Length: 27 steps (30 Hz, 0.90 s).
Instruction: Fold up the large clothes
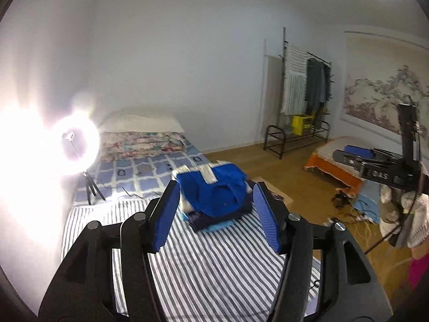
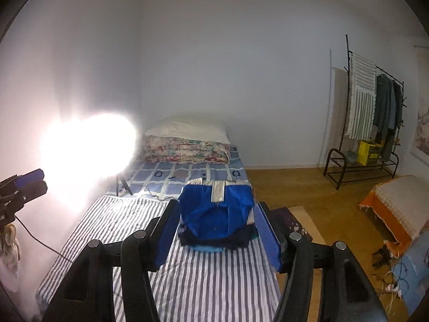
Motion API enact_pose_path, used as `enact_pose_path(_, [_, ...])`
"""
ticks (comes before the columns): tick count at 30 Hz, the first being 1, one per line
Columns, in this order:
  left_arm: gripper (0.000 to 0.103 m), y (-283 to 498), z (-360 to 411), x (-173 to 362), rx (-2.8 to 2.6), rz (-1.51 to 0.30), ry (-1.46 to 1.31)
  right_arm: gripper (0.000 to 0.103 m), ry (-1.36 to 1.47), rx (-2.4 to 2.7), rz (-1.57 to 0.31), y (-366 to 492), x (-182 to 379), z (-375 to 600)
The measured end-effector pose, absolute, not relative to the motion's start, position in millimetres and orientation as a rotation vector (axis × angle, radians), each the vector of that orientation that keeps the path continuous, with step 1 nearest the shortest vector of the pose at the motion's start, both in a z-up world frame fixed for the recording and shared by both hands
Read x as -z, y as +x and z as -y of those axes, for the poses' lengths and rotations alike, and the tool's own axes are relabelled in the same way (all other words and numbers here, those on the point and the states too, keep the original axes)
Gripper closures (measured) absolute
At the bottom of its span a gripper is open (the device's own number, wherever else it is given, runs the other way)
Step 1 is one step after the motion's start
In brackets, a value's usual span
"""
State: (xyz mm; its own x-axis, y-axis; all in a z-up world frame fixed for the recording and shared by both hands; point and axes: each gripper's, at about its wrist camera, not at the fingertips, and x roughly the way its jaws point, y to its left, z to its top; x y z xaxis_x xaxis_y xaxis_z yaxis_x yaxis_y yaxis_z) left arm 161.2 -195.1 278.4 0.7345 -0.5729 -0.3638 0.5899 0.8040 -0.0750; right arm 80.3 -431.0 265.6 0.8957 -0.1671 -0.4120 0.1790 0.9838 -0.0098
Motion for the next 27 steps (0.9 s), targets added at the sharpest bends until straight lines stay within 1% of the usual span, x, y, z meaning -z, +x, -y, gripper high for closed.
enact_pose_path(6, [0.044, 95, 170, -251, 0.675, -0.364, 0.091, 0.041, 0.014, 0.213, -0.419, 25, -253, 404])
enact_pose_path(9, [0.043, 73, 158, -233, 0.69, -0.385, 0.081, 0.036, 0.008, 0.222, -0.412, 1, -245, 387])
enact_pose_path(11, [0.042, 64, 149, -221, 0.685, -0.399, 0.079, 0.029, 0.003, 0.223, -0.404, -9, -238, 378])
enact_pose_path(12, [0.038, 61, 145, -214, 0.678, -0.403, 0.081, 0.026, -0.011, 0.232, -0.399, -14, -233, 370])
enact_pose_path(13, [0.033, 59, 141, -206, 0.668, -0.405, 0.084, 0.022, -0.021, 0.241, -0.396, -21, -231, 363])
enact_pose_path(18, [0.031, 63, 128, -171, 0.632, -0.446, 0.083, 0.01, -0.115, 0.277, -0.371, -36, -214, 328])
enact_pose_path(19, [0.029, 64, 126, -166, 0.626, -0.45, 0.08, 0.005, -0.122, 0.274, -0.367, -35, -210, 323])
enact_pose_path(24, [0.017, 68, 116, -143, 0.579, -0.44, 0.06, 0.001, -0.134, 0.256, -0.358, -28, -190, 304])
enact_pose_path(27, [0.011, 72, 111, -130, 0.541, -0.431, 0.057, 0.0, -0.128, 0.238, -0.364, -21, -174, 294])
